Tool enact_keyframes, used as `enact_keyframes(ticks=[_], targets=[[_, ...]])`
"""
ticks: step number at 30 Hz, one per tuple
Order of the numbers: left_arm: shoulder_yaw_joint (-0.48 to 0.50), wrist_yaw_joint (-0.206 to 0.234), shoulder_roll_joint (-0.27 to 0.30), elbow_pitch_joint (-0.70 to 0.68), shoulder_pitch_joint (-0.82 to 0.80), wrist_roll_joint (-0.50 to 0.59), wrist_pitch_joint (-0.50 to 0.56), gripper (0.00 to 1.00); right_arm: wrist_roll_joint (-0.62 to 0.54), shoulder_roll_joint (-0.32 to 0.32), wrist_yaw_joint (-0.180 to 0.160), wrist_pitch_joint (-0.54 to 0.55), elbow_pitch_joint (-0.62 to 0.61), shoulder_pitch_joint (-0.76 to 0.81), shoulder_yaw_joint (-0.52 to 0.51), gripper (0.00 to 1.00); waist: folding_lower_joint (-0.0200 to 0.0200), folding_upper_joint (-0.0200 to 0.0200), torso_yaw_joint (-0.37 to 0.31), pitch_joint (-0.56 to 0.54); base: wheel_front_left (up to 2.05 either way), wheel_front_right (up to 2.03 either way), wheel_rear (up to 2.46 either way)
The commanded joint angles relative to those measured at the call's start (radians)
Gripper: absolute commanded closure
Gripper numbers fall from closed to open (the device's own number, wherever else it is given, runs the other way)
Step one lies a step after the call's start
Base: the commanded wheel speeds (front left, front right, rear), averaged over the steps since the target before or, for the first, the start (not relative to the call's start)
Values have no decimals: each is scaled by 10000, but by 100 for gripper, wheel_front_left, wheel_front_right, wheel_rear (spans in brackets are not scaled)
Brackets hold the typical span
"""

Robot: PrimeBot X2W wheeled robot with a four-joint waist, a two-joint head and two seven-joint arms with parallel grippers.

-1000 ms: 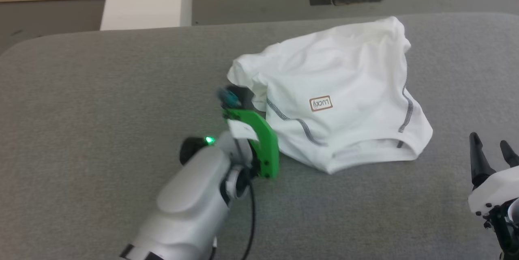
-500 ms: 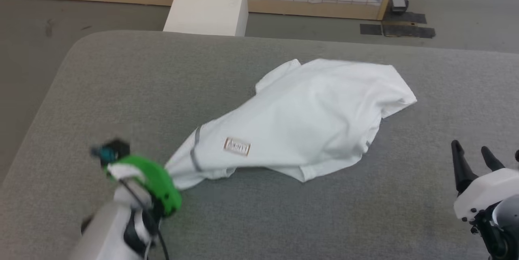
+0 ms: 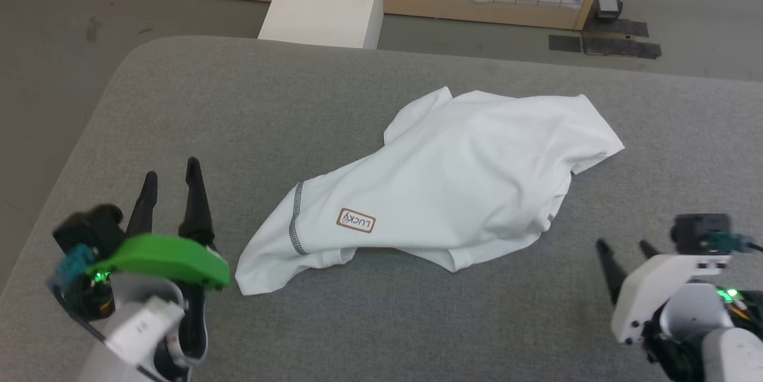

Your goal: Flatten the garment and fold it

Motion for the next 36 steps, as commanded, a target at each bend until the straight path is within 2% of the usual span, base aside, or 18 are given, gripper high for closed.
enact_keyframes(ticks=[1, 6, 11, 20, 24, 25, 26, 31, 36], targets=[[-199, -99, 101, 9, 403, 561, -438, 0, -159, 5, -15, 311, 153, -72, 249, 0, 0, 94, 17, 94, 0, 0, 0], [-158, -136, -347, -186, 846, 1478, -913, 0, -847, -168, -15, 1473, 748, -912, 1200, 0, 0, 94, 122, 491, 0, 0, 0], [140, -344, -899, -286, 844, 1919, -936, 0, -1395, -404, -15, 1954, 1590, -1957, 1766, 0, 0, 94, 369, 887, 0, 0, 0], [625, -870, -1559, -55, 650, 2410, -939, 0, -1656, -578, -15, 1979, 3001, -3079, 2695, 0, 0, 94, 663, 1420, 0, 0, 0], [720, -1082, -1804, 150, 580, 2541, -939, 0, -1403, -570, -15, 2143, 3496, -3152, 2893, 0, 0, 94, 698, 1506, 0, 0, 0], [751, -1134, -1849, 224, 566, 2563, -940, 0, -1280, -589, -15, 2208, 3574, -3148, 2937, 66, 0, 94, 687, 1511, 0, 0, 0], [788, -1171, -1879, 269, 546, 2588, -940, 0, -1182, -630, -15, 2219, 3605, -3144, 2981, 100, 0, 94, 670, 1500, 0, 0, 0], [947, -1378, -1997, 503, 558, 2692, -940, 0, -340, -969, -15, 2170, 3362, -2985, 2645, 100, 0, 94, 491, 1216, 0, 0, 0], [1062, -1498, -2016, 677, 678, 2740, -940, 0, 422, -1686, -15, 2192, 1942, -2313, 1792, 100, 0, 94, 243, 785, 0, 0, 0]])
